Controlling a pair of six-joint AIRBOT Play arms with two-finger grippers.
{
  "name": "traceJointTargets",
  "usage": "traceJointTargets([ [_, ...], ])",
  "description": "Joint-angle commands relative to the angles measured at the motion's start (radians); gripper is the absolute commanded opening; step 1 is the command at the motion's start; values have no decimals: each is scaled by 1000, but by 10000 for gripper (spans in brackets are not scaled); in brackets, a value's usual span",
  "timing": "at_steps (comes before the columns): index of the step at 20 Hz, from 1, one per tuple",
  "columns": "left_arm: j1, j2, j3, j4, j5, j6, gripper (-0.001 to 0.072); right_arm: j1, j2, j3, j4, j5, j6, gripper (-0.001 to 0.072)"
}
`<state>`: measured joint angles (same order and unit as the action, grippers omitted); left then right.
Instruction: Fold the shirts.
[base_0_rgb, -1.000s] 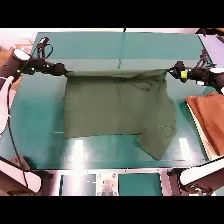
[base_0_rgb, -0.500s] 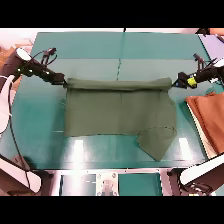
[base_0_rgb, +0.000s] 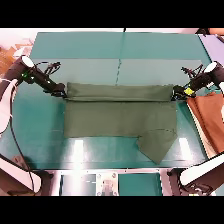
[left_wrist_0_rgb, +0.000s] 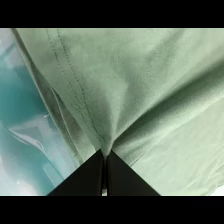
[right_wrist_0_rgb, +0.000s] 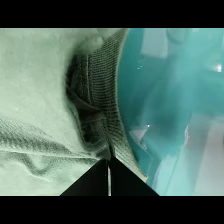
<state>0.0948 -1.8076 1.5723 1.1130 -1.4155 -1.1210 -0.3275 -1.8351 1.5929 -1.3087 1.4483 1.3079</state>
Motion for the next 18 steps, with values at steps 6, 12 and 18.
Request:
traceJointTargets([
  [6, -1, -20, -6, -25, -56, -36, 176, 7, 0, -3, -19, 20, 10, 279],
  [12, 30, -12, 36, -13, -225, -208, 483, -19, 71, 11, -14, 113, 47, 396],
  [18, 108, 187, -183, -12, -269, -256, 482, -128, 346, -259, 10, 100, 43, 357],
])
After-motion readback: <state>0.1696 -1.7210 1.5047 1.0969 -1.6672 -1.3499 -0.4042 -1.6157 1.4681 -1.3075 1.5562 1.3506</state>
